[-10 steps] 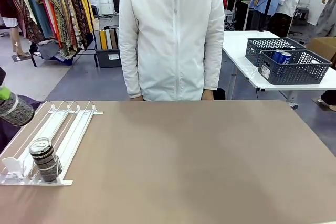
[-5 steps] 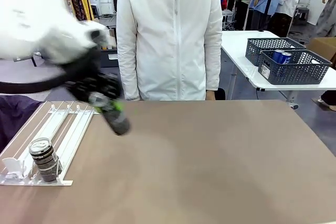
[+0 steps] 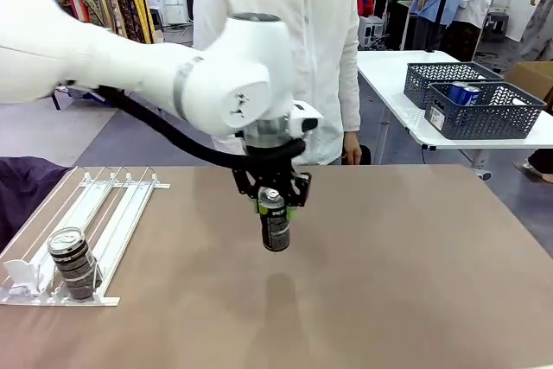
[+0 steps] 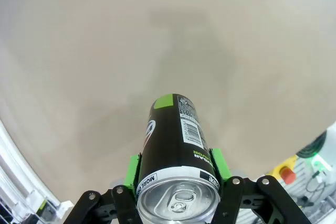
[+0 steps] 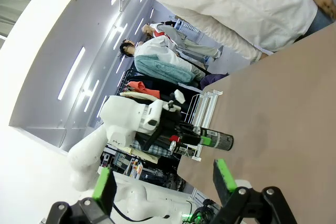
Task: Retrieve and store the cans from the dispenser.
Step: Pick up one can from the Automatic Can Dispenser and place it in the middle of the table.
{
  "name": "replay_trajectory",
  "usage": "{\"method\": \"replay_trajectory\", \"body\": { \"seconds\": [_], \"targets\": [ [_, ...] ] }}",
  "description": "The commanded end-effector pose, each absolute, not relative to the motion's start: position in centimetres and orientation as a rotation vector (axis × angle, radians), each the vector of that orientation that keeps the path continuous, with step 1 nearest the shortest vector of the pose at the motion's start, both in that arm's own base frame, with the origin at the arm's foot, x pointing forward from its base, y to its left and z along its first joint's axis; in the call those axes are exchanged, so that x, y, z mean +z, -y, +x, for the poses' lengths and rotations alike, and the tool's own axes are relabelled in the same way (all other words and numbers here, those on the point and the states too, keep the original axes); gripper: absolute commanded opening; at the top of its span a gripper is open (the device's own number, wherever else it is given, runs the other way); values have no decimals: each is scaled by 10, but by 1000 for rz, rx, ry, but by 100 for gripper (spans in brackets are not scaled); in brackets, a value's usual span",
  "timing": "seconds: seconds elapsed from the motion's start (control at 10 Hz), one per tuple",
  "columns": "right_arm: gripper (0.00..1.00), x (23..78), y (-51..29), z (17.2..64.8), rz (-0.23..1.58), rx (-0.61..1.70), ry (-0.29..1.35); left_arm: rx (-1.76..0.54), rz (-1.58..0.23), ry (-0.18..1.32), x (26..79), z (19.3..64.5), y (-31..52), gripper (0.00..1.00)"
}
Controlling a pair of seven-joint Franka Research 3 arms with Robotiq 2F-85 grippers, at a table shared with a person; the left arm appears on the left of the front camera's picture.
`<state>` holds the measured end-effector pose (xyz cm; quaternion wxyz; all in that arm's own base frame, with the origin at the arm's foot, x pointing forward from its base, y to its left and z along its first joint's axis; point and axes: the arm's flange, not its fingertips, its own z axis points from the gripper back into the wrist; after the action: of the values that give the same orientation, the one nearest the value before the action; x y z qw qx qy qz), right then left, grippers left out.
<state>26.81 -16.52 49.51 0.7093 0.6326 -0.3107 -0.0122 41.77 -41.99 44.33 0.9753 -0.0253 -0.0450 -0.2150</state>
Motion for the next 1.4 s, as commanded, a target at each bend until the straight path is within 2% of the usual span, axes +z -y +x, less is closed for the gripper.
{"method": "replay_trajectory", "body": {
  "seconds": [0.0, 0.2, 0.8, 0.9, 1.0, 1.3],
  "targets": [
    [100, 500, 164, 271, 1422, -29, 715, -445, -1, 89, 436, 416, 436, 0],
    [100, 500, 164, 271, 1422, -29, 715, -547, -7, 70, 412, 405, 450, 0],
    [100, 500, 164, 271, 1422, -29, 715, -568, -7, 53, 411, 408, 450, 0],
    [100, 500, 164, 271, 1422, -29, 715, -570, -5, 53, 410, 407, 449, 46],
    [100, 500, 164, 271, 1422, -29, 715, -573, -3, 50, 410, 407, 450, 100],
    [100, 500, 164, 271, 1422, -29, 715, -574, -3, 45, 410, 407, 450, 100]
  ]
}}
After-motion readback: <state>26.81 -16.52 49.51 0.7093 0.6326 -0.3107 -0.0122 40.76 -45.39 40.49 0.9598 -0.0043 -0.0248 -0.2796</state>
